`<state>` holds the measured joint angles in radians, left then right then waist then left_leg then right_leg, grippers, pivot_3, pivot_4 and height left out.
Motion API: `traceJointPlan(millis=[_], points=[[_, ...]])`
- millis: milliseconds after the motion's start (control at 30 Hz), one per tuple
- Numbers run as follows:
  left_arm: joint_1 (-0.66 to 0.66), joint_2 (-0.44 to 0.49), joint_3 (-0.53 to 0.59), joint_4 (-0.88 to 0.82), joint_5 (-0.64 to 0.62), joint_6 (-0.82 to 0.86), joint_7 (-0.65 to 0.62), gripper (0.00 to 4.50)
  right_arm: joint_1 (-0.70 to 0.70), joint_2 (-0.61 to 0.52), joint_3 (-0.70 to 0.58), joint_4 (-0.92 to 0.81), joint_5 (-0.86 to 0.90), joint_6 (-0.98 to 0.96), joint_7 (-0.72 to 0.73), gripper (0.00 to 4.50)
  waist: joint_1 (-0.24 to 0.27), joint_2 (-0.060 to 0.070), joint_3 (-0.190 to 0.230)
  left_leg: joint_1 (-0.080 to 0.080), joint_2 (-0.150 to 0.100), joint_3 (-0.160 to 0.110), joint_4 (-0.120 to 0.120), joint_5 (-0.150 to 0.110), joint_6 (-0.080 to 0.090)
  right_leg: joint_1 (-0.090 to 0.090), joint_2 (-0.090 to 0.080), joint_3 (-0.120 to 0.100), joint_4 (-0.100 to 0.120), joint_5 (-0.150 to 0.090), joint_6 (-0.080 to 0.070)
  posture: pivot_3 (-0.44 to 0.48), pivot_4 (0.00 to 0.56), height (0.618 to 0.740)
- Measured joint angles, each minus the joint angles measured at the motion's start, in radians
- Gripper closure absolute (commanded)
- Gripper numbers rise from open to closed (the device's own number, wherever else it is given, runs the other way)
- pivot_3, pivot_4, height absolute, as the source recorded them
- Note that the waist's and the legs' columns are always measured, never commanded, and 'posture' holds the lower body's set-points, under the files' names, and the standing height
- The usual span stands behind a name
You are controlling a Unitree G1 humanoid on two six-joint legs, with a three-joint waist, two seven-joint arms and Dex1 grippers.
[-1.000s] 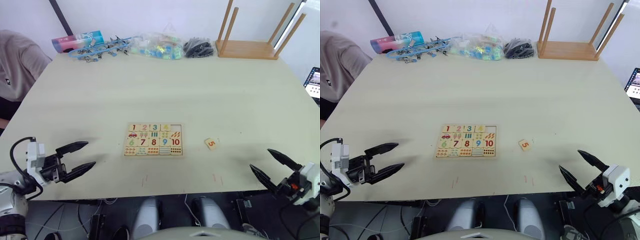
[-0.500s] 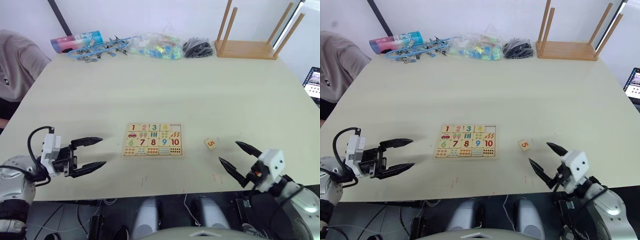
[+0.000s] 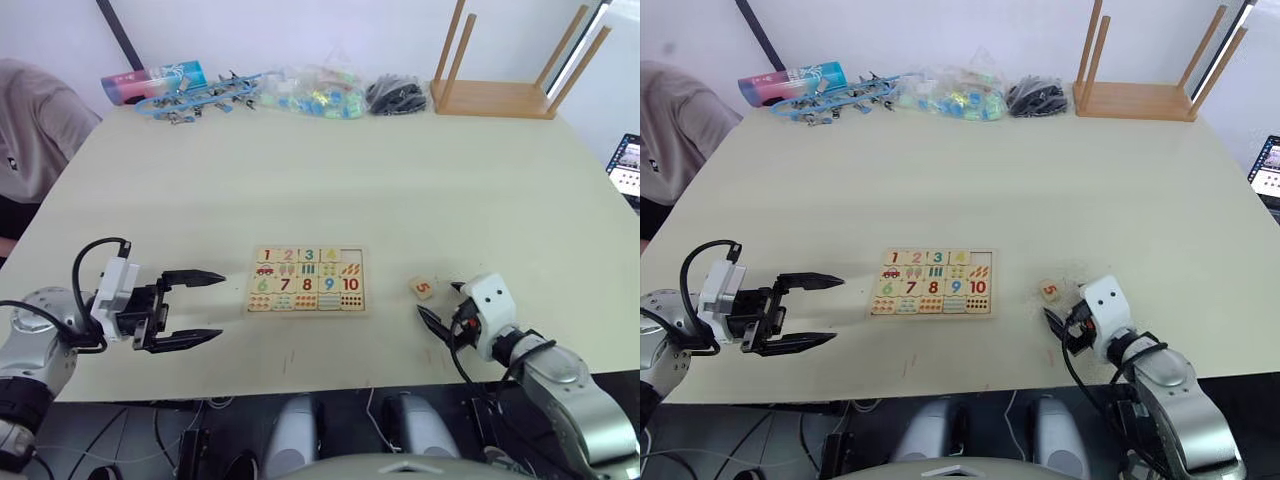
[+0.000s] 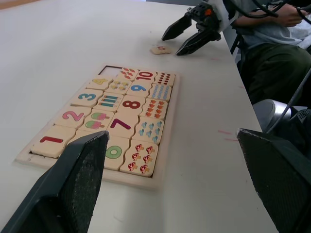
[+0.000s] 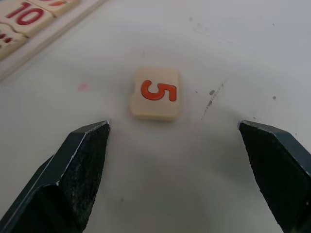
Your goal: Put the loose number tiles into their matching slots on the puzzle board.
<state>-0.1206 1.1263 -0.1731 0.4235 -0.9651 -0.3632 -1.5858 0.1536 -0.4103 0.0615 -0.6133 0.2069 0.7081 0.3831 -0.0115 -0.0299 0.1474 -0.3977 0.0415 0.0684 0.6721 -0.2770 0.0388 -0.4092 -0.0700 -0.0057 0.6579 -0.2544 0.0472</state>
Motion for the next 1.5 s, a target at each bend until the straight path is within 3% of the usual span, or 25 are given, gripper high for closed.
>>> traceJointPlan(millis=[433, 533, 700, 733, 1000, 1167, 1500], points=[[0.000, 0.001, -0.004, -0.033, -0.007, 0.002, 0.000, 0.00, -0.093, 0.014, 0.041, 0.003, -0.018, 0.119, -0.049, 0.09, 0.001, 0.000, 0.000, 0.000, -0.001, 0.000, 0.000, 0.000, 0.000, 0.000, 0.000, 0.000, 0.000, 0.002, 0.003, 0.000, 0.150, 0.737], [0.002, 0.001, -0.002, -0.041, -0.008, 0.004, 0.000, 0.00, -0.093, 0.016, 0.043, 0.001, -0.012, 0.128, -0.047, 0.90, 0.001, -0.001, 0.000, 0.000, -0.001, 0.000, 0.000, 0.000, 0.000, 0.000, 0.000, 0.000, 0.000, 0.002, 0.003, 0.000, 0.150, 0.737], [0.007, 0.001, 0.006, -0.046, -0.008, 0.006, 0.000, 0.00, -0.083, 0.021, 0.059, -0.014, -0.006, 0.134, -0.046, 3.46, 0.002, -0.002, -0.001, 0.000, 0.000, 0.000, 0.000, 0.000, 0.000, 0.000, 0.000, 0.000, 0.000, 0.002, 0.003, 0.000, 0.150, 0.737], [0.007, 0.002, 0.006, -0.047, -0.008, 0.006, 0.000, 0.00, -0.081, 0.020, 0.060, -0.015, -0.006, 0.135, -0.048, 3.62, 0.002, -0.002, -0.001, 0.000, 0.000, 0.000, 0.000, 0.000, 0.000, 0.000, 0.000, 0.000, 0.000, 0.002, 0.003, 0.000, 0.150, 0.737], [0.007, 0.001, 0.007, -0.048, -0.008, 0.010, 0.000, 0.00, -0.084, -0.009, 0.072, -0.015, -0.016, 0.116, -0.042, 3.60, 0.002, -0.003, -0.002, 0.000, 0.000, 0.000, 0.000, 0.000, 0.000, 0.000, 0.000, 0.000, 0.000, 0.002, 0.003, 0.000, 0.150, 0.737], [0.007, 0.001, 0.011, -0.048, -0.008, 0.013, 0.000, 0.00, -0.130, -0.116, 0.072, -0.012, -0.015, 0.120, 0.019, 3.60, 0.001, -0.003, -0.002, 0.000, -0.001, 0.000, 0.000, 0.000, 0.000, 0.000, 0.000, 0.000, 0.000, 0.002, 0.003, 0.000, 0.150, 0.737], [0.042, -0.020, 0.109, -0.043, 0.001, 0.021, -0.001, 0.00, -0.386, -0.279, 0.162, 0.014, -0.001, 0.160, 0.201, 3.60, -0.003, -0.001, 0.000, 0.000, 0.000, 0.000, 0.000, 0.000, 0.000, 0.000, 0.001, 0.000, 0.000, 0.002, 0.003, 0.000, 0.150, 0.737]])
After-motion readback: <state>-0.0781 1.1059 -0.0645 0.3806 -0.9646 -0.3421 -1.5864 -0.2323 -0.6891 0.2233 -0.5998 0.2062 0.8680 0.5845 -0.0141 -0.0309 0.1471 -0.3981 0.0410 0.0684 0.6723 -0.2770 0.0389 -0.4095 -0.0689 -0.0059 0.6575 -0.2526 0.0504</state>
